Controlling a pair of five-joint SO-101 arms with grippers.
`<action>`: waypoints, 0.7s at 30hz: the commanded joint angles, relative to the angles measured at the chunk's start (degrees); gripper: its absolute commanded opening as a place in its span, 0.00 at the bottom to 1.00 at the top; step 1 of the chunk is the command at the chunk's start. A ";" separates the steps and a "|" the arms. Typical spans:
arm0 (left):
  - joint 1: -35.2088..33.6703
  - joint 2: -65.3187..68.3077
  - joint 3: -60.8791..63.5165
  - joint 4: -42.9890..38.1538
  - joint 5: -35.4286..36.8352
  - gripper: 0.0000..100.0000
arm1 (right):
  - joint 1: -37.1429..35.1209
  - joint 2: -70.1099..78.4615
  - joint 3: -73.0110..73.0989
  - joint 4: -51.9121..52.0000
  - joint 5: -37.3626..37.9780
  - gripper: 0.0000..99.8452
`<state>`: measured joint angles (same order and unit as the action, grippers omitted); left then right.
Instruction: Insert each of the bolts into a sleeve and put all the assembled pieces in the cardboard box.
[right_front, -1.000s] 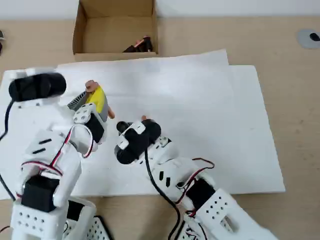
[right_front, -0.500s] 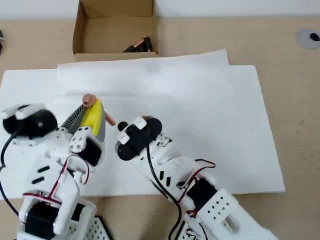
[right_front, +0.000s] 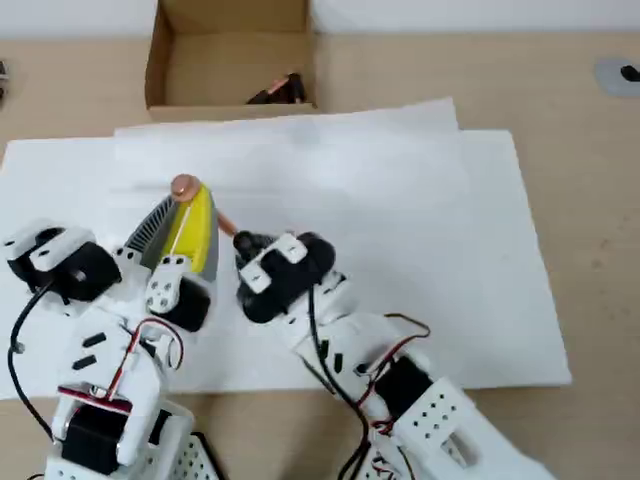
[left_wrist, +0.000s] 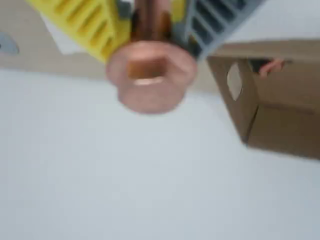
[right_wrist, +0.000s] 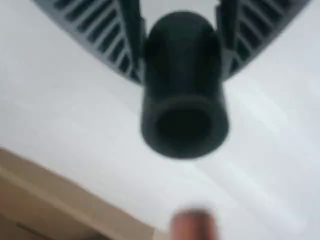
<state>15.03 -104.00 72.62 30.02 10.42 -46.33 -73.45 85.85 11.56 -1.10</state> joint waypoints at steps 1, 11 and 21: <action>0.79 -0.48 -0.35 -2.02 -0.35 0.00 | 0.92 -0.75 -0.22 -1.76 -0.26 0.01; 4.22 -0.48 -0.79 4.75 -0.26 0.00 | 0.92 -0.57 -0.13 -1.67 -0.26 0.01; 3.78 -0.48 -0.35 4.92 -0.44 0.00 | 0.92 -0.57 -0.04 -1.67 -0.09 0.01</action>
<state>18.46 -104.00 72.62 35.03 10.33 -46.15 -73.36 85.93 11.47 -1.10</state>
